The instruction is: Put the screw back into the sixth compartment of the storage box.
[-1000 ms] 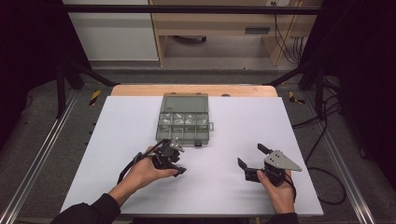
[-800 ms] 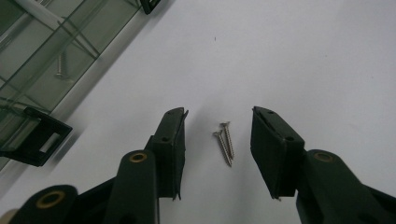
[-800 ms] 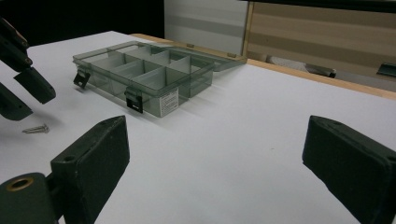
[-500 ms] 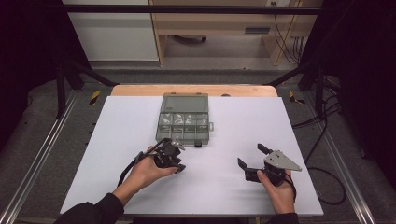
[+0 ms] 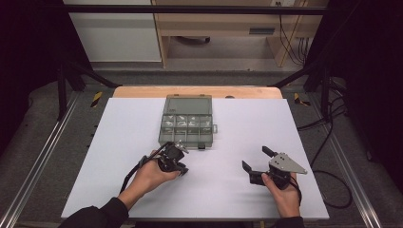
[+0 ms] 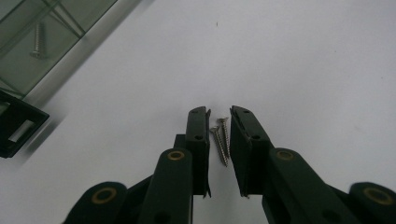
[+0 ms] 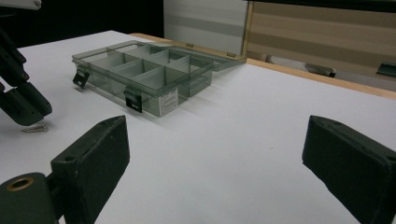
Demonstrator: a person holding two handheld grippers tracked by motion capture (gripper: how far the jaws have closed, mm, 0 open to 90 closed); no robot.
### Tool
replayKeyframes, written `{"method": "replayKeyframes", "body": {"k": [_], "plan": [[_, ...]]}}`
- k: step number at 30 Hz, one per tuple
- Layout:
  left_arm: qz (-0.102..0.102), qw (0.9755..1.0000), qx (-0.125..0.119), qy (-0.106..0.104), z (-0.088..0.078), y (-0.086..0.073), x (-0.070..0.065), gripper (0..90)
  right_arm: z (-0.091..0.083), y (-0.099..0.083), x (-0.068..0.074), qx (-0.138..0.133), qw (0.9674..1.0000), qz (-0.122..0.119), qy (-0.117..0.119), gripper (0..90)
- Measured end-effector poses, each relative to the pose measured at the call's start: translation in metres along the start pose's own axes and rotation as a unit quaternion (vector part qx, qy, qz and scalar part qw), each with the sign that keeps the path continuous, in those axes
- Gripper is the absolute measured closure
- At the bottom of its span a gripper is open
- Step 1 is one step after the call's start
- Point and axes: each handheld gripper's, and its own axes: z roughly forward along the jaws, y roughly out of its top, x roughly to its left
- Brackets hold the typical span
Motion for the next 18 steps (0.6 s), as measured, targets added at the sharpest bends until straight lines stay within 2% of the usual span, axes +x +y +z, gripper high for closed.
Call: {"method": "replayKeyframes", "body": {"k": [1, 2, 3, 4, 6, 8, 9, 10, 12, 18], "plan": [[-0.007, 1.0000, -0.006, -0.002, 0.0009, -0.0002, -0.0008, 77.8, -0.0001, 0.0000, 0.0000, 0.000, 1.0000, 0.000, 0.000, 7.6], [0.000, 1.0000, 0.000, 0.000, 0.0005, -0.0002, 0.0002, 78.1, -0.0001, 0.0000, 0.0000, 0.000, 1.0000, 0.000, 0.000, 7.6], [-0.005, 1.0000, -0.004, -0.001, 0.0013, -0.0003, -0.0004, 78.4, 0.0000, 0.0000, 0.0000, 0.000, 1.0000, 0.000, 0.000, 7.6], [0.005, 1.0000, 0.005, 0.000, 0.0007, -0.0002, 0.0007, 78.6, 0.0000, -0.0001, 0.0001, 0.001, 1.0000, 0.000, 0.000, 7.6], [0.000, 1.0000, 0.002, -0.001, 0.0021, -0.0008, 0.0002, 78.8, 0.0000, -0.0001, 0.0001, 0.001, 1.0000, 0.000, 0.000, 7.6], [0.003, 1.0000, 0.006, -0.002, 0.0025, -0.0013, 0.0012, 79.2, 0.0001, -0.0001, 0.0001, 0.001, 1.0000, 0.000, 0.000, 7.6], [-0.004, 1.0000, 0.000, -0.003, 0.0039, -0.0019, 0.0002, 79.5, 0.0003, -0.0002, 0.0001, 0.002, 1.0000, -0.001, 0.000, 7.6], [0.004, 1.0000, 0.007, -0.002, 0.0037, -0.0021, 0.0015, 79.8, 0.0004, -0.0002, 0.0001, 0.002, 1.0000, -0.001, 0.000, 7.6], [0.001, 1.0000, 0.005, -0.002, 0.0049, -0.0028, 0.0011, 80.5, 0.0005, -0.0002, 0.0002, 0.002, 1.0000, -0.001, 0.000, 7.6], [0.009, 0.9999, 0.009, 0.005, 0.0060, -0.0041, 0.0009, 84.3, 0.0006, -0.0003, 0.0002, 0.003, 1.0000, -0.001, 0.001, 7.7]]}}
